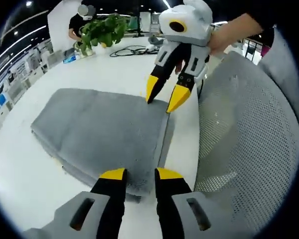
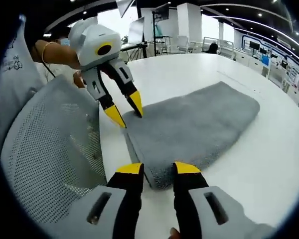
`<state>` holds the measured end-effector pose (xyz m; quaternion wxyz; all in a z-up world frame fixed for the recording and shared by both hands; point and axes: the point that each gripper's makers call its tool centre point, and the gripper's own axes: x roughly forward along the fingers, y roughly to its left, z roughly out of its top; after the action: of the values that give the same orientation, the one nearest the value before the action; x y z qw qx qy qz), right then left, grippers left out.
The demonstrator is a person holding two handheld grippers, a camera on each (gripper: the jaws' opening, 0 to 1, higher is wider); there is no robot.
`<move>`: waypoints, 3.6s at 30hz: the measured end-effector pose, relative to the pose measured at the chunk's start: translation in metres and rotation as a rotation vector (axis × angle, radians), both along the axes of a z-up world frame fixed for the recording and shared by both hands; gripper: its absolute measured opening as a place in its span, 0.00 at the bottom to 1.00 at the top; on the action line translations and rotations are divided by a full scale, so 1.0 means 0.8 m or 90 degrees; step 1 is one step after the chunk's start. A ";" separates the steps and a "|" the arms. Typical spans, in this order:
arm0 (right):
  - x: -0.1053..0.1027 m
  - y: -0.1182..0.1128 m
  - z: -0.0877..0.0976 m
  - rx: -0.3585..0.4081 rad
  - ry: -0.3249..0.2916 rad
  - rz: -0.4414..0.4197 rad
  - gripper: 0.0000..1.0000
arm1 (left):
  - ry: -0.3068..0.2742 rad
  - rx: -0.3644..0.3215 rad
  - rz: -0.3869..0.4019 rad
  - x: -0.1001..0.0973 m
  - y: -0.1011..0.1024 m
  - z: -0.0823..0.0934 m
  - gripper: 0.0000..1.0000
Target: Fold the towel on the table until its edges align and the towel forms a compact rectangular stack.
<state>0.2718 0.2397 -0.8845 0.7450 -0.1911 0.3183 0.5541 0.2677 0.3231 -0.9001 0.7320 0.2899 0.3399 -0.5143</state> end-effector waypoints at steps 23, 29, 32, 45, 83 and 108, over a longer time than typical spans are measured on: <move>0.000 -0.005 -0.035 -0.139 -0.144 0.130 0.16 | -0.052 0.026 -0.027 0.008 0.002 -0.019 0.19; 0.003 -0.006 -0.035 -0.148 -0.158 0.131 0.13 | -0.050 0.036 -0.041 0.014 0.005 -0.020 0.14; 0.005 -0.004 -0.034 -0.148 -0.160 0.118 0.11 | -0.037 0.030 -0.025 0.018 0.006 -0.020 0.11; 0.013 -0.004 -0.028 -0.077 -0.081 0.016 0.05 | -0.051 0.017 0.004 0.023 0.002 -0.019 0.07; 0.032 -0.009 0.048 -0.029 -0.110 -0.013 0.04 | -0.126 -0.003 0.037 0.037 0.000 0.062 0.06; -0.016 -0.007 0.114 0.001 -0.092 0.042 0.04 | -0.085 -0.036 0.011 -0.010 0.003 0.134 0.05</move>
<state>0.2594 0.2343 -0.7933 0.7476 -0.2403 0.2568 0.5634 0.2599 0.3253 -0.7931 0.7654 0.3002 0.2780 -0.4968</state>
